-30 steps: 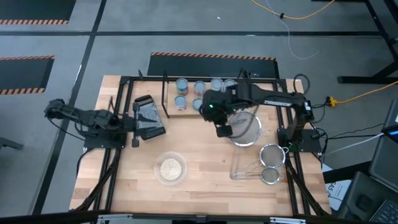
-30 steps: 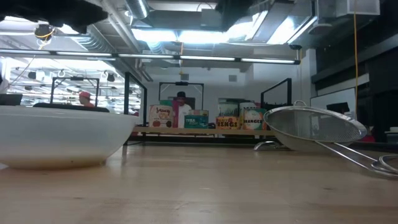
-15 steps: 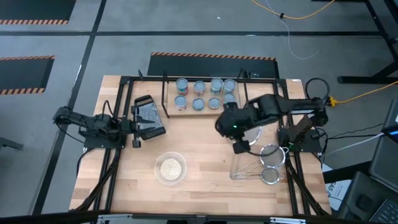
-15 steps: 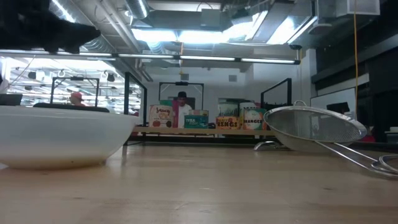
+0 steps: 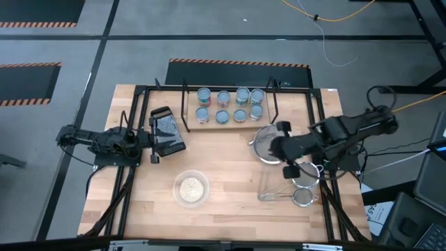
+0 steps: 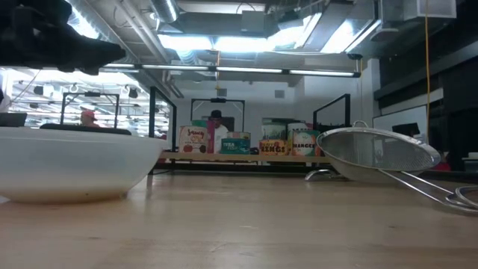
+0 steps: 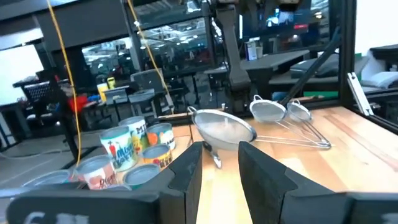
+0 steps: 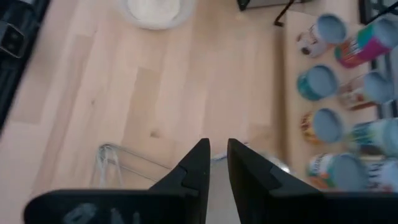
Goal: Pick and place cans onto a shelf
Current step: Return to Home Position
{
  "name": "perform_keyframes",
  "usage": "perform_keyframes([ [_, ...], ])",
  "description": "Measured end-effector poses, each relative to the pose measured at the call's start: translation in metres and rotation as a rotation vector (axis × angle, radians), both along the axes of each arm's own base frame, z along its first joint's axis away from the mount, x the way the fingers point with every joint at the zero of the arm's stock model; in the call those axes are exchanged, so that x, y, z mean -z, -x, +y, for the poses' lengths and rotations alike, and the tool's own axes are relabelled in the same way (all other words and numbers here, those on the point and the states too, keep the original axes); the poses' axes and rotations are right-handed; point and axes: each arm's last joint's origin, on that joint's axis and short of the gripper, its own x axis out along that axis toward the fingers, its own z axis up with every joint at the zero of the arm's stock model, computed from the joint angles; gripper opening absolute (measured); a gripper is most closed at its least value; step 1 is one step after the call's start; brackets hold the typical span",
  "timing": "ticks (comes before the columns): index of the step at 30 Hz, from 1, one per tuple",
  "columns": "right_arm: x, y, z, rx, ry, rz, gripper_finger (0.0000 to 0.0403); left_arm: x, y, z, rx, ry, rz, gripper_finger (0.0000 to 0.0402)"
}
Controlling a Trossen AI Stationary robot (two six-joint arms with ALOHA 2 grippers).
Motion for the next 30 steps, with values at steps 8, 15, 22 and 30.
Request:
perform_keyframes([
  [8, 0.054, 0.062, -0.012, 0.031, -0.145, -0.177, 0.0061, 0.001, 0.000, 0.001, -0.012, 0.021, 0.004, 0.0098],
  [15, 0.093, 0.099, -0.028, -0.004, -0.205, -0.396, 0.0061, 0.001, 0.000, 0.001, -0.011, 0.037, 0.002, 0.0098],
  [22, 0.126, 0.119, -0.039, -0.035, -0.168, -0.629, 0.0061, 0.001, 0.000, 0.002, -0.022, 0.039, 0.001, 0.0098],
  [30, 0.150, 0.125, -0.054, -0.040, -0.052, -0.834, 0.0061, 0.001, 0.000, 0.002, -0.023, 0.038, 0.001, 0.0098],
])
